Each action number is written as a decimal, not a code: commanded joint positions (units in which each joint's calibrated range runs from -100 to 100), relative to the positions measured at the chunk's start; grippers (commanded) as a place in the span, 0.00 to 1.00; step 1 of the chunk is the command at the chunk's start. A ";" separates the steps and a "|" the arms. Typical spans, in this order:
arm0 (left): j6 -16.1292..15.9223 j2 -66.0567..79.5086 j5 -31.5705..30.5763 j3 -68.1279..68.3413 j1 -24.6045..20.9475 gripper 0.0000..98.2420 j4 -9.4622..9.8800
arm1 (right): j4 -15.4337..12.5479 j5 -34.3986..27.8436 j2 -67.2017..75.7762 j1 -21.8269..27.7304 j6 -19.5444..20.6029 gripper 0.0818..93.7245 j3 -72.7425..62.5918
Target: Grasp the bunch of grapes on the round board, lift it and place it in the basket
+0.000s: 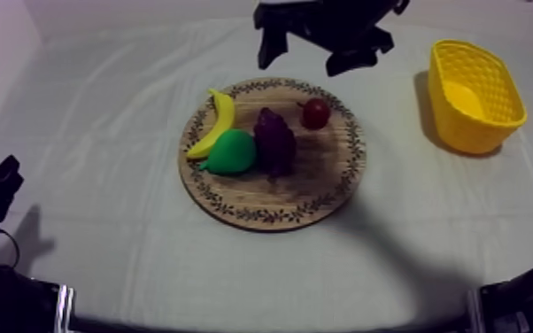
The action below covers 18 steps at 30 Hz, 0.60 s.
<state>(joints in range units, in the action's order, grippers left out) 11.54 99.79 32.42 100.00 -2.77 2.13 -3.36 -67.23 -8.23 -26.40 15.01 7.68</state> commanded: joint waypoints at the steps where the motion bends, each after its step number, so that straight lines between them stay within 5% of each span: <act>1: 0.01 -0.05 -0.01 0.00 -0.02 0.00 0.00 | -0.42 0.54 -2.27 -0.05 -0.29 0.95 0.20; 18: 0.01 -0.05 -0.01 0.00 -0.02 0.00 0.00 | -0.30 8.18 -22.45 -0.53 -0.26 0.98 -3.19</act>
<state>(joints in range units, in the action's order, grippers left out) 11.54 99.79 32.42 100.00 -2.77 2.13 -3.76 -58.81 -28.42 -26.88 14.76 5.13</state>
